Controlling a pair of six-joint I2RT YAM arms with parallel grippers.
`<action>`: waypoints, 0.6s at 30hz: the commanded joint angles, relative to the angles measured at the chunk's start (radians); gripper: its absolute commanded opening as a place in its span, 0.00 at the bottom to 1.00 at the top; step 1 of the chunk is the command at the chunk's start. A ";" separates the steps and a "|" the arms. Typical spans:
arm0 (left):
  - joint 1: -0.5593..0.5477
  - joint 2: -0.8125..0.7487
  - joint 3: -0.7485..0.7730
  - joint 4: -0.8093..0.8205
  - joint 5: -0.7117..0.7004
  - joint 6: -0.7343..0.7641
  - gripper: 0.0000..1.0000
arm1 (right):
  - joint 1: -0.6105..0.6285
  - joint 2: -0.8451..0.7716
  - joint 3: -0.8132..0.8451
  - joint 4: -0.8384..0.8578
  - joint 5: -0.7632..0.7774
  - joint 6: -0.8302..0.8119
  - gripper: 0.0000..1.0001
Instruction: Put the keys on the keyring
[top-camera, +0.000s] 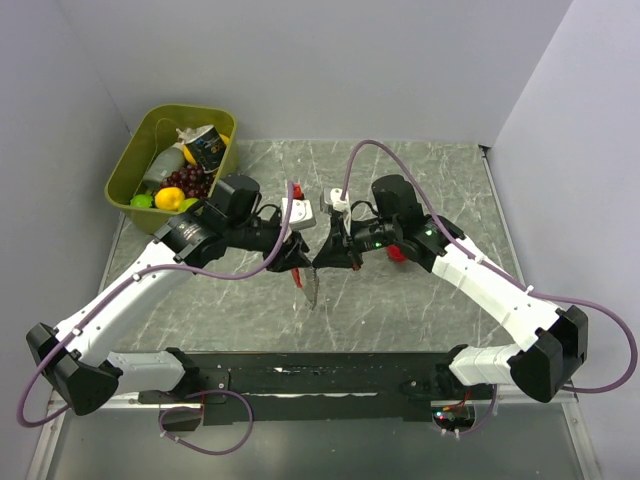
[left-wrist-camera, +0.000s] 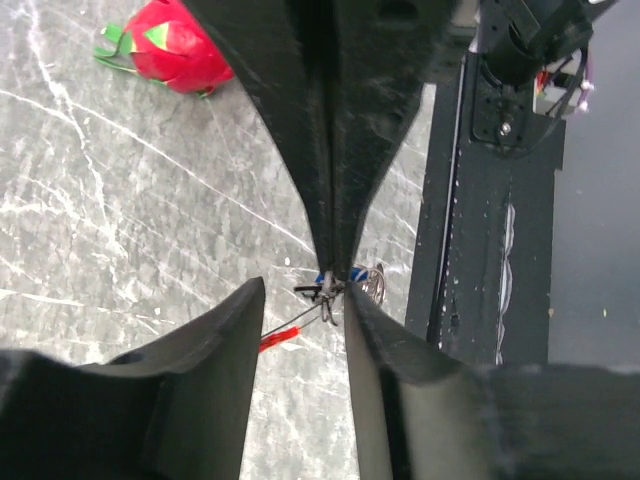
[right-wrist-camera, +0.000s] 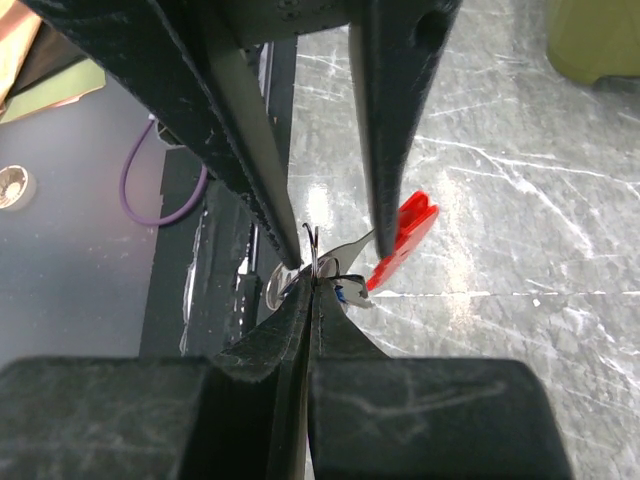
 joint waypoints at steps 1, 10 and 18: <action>-0.003 -0.025 0.038 0.043 -0.018 -0.008 0.45 | 0.001 -0.026 0.007 0.016 -0.015 -0.010 0.00; -0.003 -0.023 0.021 0.043 -0.016 0.001 0.02 | 0.001 -0.029 -0.001 0.029 -0.013 -0.001 0.00; -0.003 -0.035 -0.025 0.101 0.004 -0.023 0.01 | 0.001 -0.049 -0.024 0.074 -0.007 0.016 0.00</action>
